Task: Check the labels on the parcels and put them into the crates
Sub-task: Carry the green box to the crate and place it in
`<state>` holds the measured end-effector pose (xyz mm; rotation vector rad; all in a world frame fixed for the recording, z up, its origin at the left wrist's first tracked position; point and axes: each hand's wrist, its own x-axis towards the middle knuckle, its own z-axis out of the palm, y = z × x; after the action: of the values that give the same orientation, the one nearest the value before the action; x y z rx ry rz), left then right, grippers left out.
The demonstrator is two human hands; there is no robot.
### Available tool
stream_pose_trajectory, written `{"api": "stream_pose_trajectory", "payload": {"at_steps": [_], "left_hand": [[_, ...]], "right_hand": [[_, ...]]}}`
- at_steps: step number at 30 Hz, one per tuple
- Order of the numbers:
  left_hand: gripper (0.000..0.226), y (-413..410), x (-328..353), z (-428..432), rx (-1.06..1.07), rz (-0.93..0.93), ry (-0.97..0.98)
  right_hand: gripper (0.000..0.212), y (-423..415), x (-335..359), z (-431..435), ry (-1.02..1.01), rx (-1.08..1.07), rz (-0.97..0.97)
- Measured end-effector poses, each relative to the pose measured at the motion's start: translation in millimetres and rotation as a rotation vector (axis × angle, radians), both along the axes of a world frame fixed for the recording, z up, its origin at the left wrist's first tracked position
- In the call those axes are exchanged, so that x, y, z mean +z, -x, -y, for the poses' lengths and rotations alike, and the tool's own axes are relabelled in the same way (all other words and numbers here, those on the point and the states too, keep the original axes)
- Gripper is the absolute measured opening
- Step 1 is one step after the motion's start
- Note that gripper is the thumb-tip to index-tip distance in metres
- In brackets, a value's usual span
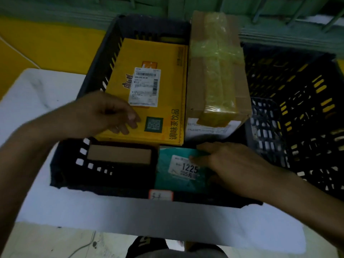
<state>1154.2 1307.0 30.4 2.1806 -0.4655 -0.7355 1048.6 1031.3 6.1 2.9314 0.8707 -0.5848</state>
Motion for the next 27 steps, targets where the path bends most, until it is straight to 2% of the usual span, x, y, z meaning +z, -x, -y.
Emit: {"api": "stream_pose_trajectory", "payload": {"at_steps": [3,5,7,10,18,22,24,27], "left_hand": [[0.03,-20.1,6.8,-10.6,-0.03,0.077,0.158],[0.025,-25.9,9.5,1.8,-0.101,0.077,0.187],[0.025,-25.5,9.2,23.3,-0.226,0.105,0.169],[0.027,-13.8,21.6,56.7,-0.382,0.172,0.146],[0.028,47.4,77.7,155.8,-0.703,0.164,0.329],[0.027,109.1,91.2,234.9,-0.864,0.2,0.372],[0.021,152.5,94.4,280.2,-0.969,0.2,0.396],[0.02,234.6,93.6,349.1,-1.091,0.144,0.479]], "right_hand": [[0.041,3.4,11.9,-9.2,-0.232,-0.18,0.018],[0.03,2.7,20.6,-20.1,-0.446,-0.33,0.053],[0.022,3.6,28.4,-26.3,-0.561,-0.441,0.166],[0.026,13.8,42.2,-25.6,-0.609,-0.579,0.315],[0.017,106.5,67.4,26.0,-0.858,-0.96,0.555],[0.018,190.3,76.0,63.9,-0.891,-1.138,0.731],[0.012,242.6,79.0,87.3,-0.873,-1.233,0.794],[0.011,332.5,80.8,123.7,-0.856,-1.415,0.879]]}}
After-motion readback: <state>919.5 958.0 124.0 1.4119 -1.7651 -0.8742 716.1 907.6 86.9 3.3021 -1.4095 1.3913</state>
